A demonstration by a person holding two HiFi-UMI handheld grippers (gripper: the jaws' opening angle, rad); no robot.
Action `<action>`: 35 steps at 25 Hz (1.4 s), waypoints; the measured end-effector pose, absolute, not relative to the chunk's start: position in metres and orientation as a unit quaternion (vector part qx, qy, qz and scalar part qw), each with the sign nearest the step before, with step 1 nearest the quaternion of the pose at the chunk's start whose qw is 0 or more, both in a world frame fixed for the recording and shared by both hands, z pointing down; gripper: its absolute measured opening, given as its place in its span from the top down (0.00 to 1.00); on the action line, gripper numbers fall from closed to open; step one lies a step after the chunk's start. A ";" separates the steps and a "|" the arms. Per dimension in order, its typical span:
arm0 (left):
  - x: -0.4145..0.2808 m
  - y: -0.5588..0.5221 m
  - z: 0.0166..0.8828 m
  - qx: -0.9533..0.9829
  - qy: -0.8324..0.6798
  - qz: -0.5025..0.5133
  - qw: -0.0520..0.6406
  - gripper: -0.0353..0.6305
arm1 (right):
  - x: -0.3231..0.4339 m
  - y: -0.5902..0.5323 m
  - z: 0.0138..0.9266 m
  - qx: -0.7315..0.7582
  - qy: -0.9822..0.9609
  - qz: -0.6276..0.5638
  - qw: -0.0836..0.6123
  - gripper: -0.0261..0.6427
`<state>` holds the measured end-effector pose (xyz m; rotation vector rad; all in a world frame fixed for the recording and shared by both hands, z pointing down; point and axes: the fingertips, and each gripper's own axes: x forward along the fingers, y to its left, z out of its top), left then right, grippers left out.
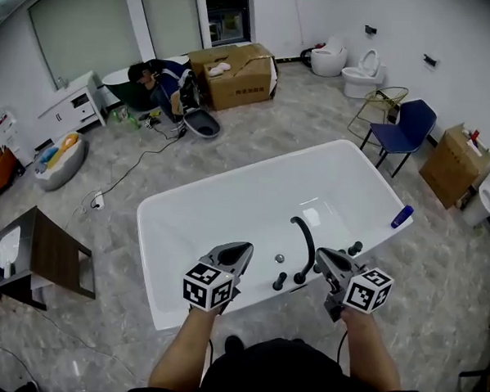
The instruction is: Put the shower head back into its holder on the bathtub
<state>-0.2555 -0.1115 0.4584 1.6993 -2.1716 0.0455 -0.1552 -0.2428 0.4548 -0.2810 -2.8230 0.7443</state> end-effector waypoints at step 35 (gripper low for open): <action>-0.274 -0.132 0.385 0.608 -0.790 0.001 0.081 0.92 | -0.145 -0.244 0.417 -0.100 -0.985 0.133 0.046 0.94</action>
